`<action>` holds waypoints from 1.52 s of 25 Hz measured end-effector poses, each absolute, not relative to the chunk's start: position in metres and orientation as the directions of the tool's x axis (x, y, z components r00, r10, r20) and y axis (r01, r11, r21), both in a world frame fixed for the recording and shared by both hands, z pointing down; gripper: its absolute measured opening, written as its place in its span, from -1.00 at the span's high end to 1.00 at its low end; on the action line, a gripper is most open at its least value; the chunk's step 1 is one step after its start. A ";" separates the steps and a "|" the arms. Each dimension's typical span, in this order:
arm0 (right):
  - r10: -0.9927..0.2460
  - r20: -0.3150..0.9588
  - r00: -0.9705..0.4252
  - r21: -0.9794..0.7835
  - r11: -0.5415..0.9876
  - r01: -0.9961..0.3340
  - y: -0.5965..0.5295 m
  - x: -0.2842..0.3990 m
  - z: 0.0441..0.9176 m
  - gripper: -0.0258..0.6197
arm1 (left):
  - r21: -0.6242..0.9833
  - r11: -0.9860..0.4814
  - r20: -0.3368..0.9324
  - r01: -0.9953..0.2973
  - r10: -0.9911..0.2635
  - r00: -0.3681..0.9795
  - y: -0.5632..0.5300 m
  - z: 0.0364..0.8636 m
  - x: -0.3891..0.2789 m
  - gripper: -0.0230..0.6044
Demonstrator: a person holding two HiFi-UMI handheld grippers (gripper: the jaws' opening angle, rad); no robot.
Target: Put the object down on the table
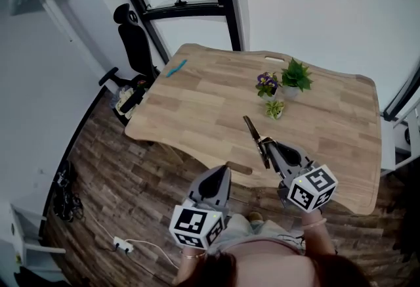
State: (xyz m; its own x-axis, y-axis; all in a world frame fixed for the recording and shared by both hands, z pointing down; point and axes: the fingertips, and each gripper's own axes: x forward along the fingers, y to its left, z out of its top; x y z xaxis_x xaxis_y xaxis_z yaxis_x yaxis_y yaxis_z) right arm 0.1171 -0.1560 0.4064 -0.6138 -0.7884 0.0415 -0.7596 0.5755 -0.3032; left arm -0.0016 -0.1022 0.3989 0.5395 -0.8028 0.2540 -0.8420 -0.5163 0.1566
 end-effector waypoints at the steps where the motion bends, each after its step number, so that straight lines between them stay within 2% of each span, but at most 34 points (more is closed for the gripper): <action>1: -0.787 0.050 -0.615 -0.299 0.576 -0.761 -0.158 0.115 0.409 0.92 | 0.159 -0.512 0.257 -0.844 -0.804 0.536 -0.103 0.400 -0.004 0.92; 38: -0.775 0.322 -0.544 -0.112 0.539 -0.835 -0.260 0.054 0.496 0.92 | 0.198 -0.557 0.233 -0.806 -0.772 0.591 -0.210 0.408 -0.066 0.92</action>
